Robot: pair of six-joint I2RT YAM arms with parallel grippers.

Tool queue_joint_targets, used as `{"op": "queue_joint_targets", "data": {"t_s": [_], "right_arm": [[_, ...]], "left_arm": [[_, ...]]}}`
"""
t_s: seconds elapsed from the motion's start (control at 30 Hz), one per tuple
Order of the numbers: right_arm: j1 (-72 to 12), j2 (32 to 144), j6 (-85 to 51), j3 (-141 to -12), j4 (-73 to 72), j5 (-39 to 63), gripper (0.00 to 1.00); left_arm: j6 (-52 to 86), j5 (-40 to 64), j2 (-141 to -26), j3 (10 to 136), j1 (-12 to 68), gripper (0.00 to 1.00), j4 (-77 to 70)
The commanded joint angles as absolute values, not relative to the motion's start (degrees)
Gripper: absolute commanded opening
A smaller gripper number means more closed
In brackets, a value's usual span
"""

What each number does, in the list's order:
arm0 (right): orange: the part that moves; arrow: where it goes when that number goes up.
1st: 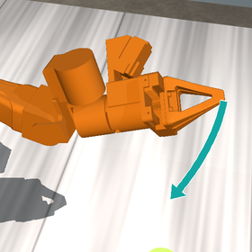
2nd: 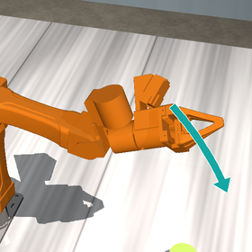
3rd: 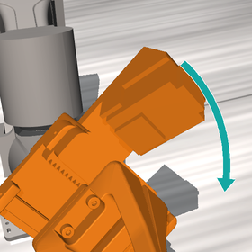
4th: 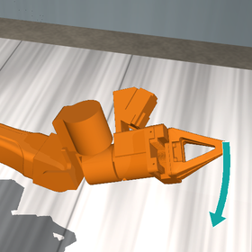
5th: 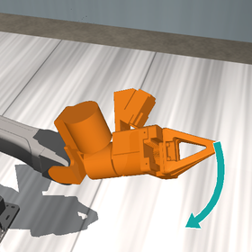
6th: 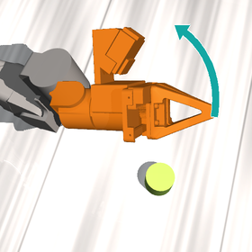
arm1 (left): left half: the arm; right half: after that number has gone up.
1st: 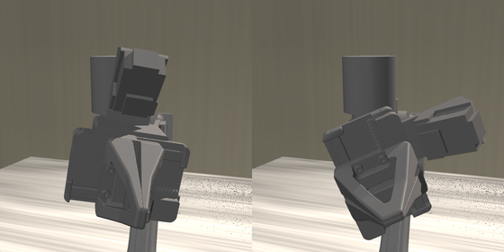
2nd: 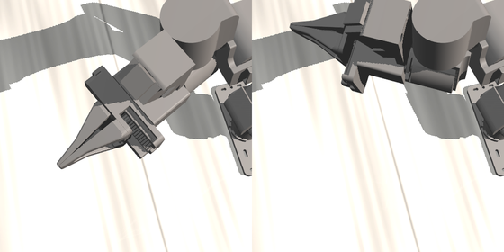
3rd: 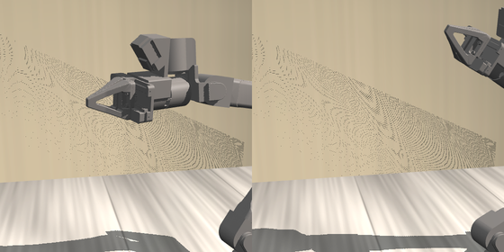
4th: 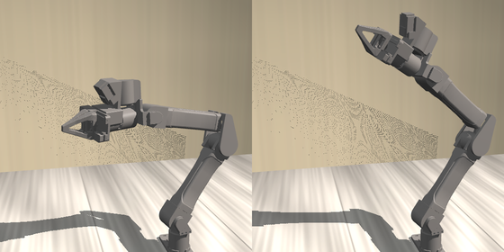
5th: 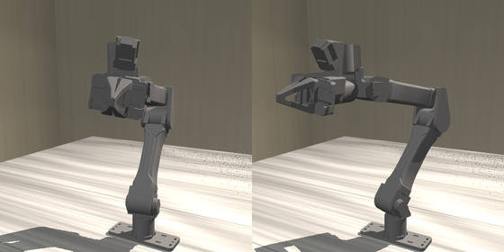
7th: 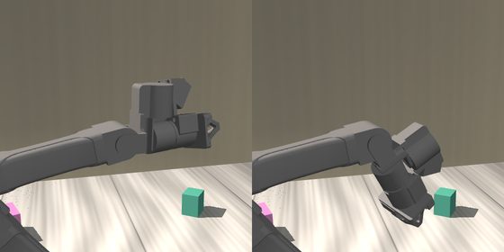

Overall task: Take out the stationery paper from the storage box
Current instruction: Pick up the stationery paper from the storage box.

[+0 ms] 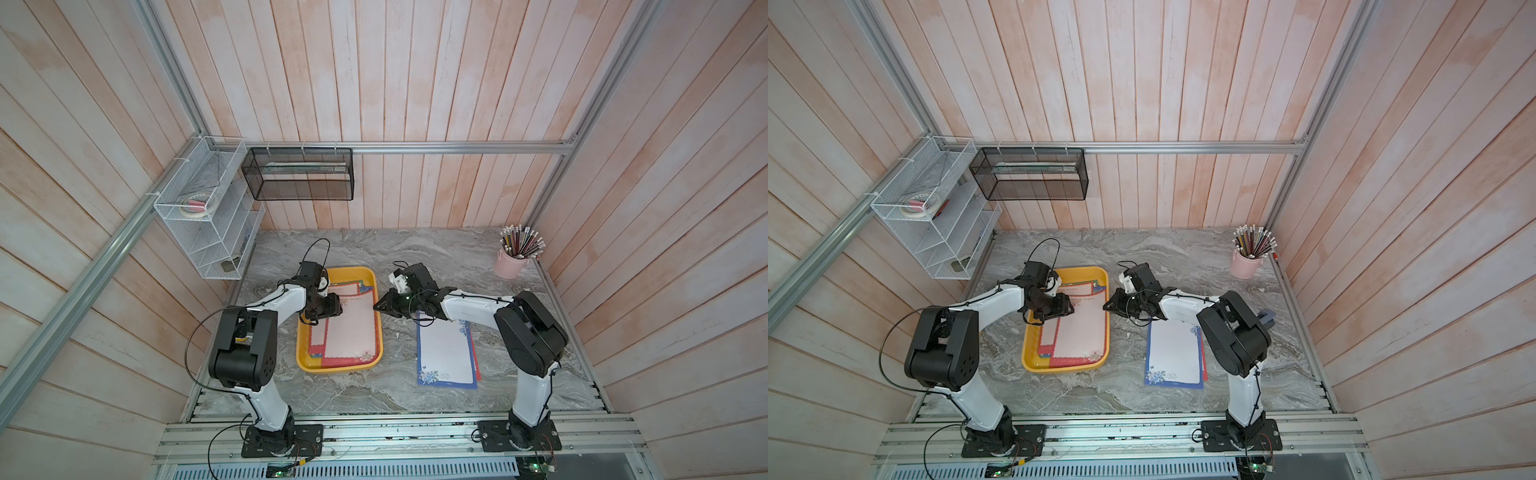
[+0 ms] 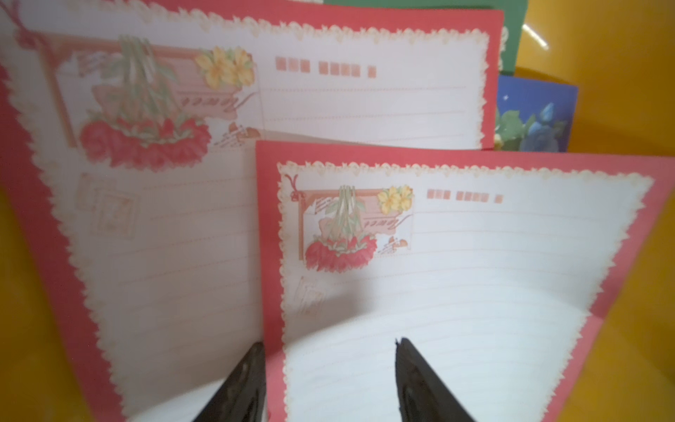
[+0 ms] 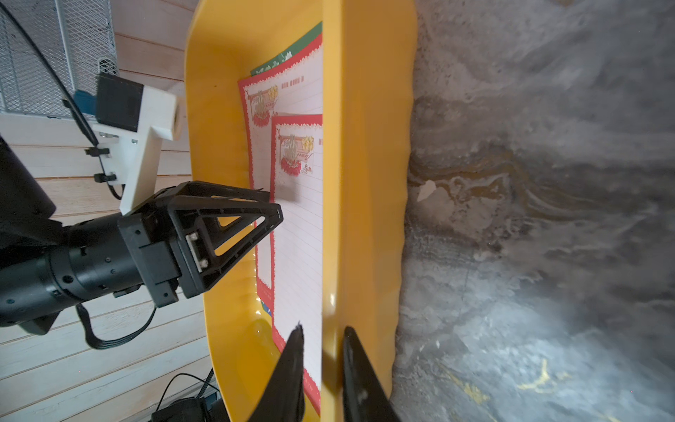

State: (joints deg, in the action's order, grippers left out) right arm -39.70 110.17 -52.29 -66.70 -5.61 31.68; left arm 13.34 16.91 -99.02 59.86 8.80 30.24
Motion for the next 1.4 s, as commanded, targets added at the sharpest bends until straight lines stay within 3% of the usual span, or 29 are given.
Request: {"op": "queue_joint_targets", "data": {"t_s": [0.0, 0.43, 1.37], "right_arm": [[-40.34, 111.45, -52.59, -66.45, -6.23, 32.77, 0.21], [-40.7, 111.53, -52.73, -67.19, -5.41, 32.43, 0.21], [-41.75, 111.45, -52.78, -68.61, -4.66, 32.01, 0.21]], "left_arm": [[13.8, 19.79, -95.51, 58.86, 8.9, 0.57, 28.33], [15.39, 27.72, -85.55, 53.07, 8.92, 0.53, 23.97], [15.07, 24.06, -92.62, 53.69, 9.23, 0.5, 26.72]]}}
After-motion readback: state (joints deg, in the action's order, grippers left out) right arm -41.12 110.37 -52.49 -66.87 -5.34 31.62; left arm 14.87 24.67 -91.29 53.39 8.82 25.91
